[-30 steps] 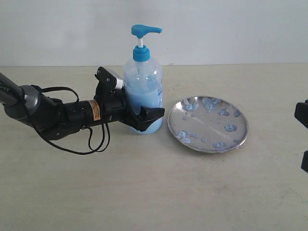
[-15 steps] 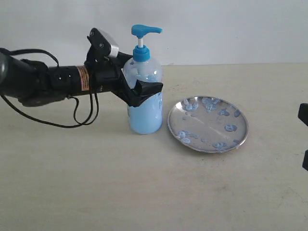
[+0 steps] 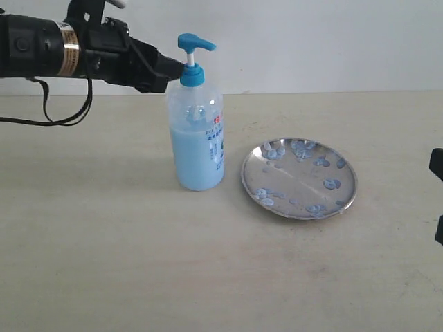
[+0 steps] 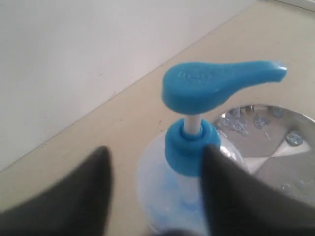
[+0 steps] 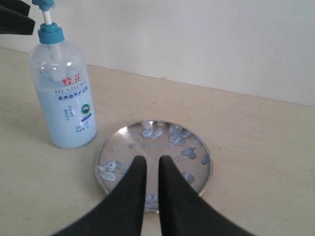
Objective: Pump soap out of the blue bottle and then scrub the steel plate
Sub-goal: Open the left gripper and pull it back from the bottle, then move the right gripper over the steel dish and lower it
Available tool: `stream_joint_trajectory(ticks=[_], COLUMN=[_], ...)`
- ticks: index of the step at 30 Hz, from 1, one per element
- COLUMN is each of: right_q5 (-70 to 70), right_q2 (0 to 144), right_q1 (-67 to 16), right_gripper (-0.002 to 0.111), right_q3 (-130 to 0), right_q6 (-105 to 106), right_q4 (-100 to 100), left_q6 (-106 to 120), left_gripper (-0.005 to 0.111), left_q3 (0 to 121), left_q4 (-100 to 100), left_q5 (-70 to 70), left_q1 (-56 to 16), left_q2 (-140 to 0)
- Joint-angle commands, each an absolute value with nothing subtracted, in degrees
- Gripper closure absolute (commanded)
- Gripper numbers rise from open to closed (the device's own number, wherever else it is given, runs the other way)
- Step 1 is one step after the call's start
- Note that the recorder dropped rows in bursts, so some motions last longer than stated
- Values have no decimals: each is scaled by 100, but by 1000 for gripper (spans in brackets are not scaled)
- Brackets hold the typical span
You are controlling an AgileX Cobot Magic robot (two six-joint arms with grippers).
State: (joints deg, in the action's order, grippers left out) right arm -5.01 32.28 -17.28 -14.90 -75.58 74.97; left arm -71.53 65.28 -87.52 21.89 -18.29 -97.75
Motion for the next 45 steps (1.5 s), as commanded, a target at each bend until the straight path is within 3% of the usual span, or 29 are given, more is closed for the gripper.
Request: stream_joint_trajectory(ticks=[1, 7, 11, 14, 22, 25, 28, 32, 39, 45], right_q5=[-558, -488, 0, 0, 356, -173, -779, -998, -1759, -1610], right_q2=[3206, 3206, 3351, 4574, 8276, 9244, 9449, 9449, 9426, 9824], right_q1=[-1715, -1715, -1715, -1715, -1715, -1715, -1715, -1715, -1715, -1715], right_gripper=[109, 109, 109, 109, 109, 109, 109, 109, 109, 109], right_q3=[-1485, -1589, -2553, -3243, -4505, -4977, -4952, -4504, -4475, -5210], right_q6=[-7589, -7589, -6746, -6371, -7255, -7431, -6796, -6126, -3449, -3087], right_q4=[7507, 7507, 7539, 7539, 7503, 7503, 7417, 6581, 3768, 3628], left_q6=[-8644, -9023, -9046, -9046, -9069, -9495, -9509, -9448, -9448, -9448], left_gripper=[101, 102, 102, 102, 102, 102, 102, 102, 102, 102], left_q3=[6512, 5850, 4423, 3139, 1371, 874, 706, 652, 525, 189], left_q4=[-9995, -9995, -9913, -9269, -8396, -8125, -8146, -8547, -9141, -9254], left_q5=[1853, 809, -249, -252, -985, -1015, -929, 634, 132, -439], left_q1=[-1772, -865, -152, -59, -59, -59, -59, -59, -59, -59], left_q2=[-9024, -6477, -3870, -2781, -2212, -2202, -2071, -1059, 0, 0])
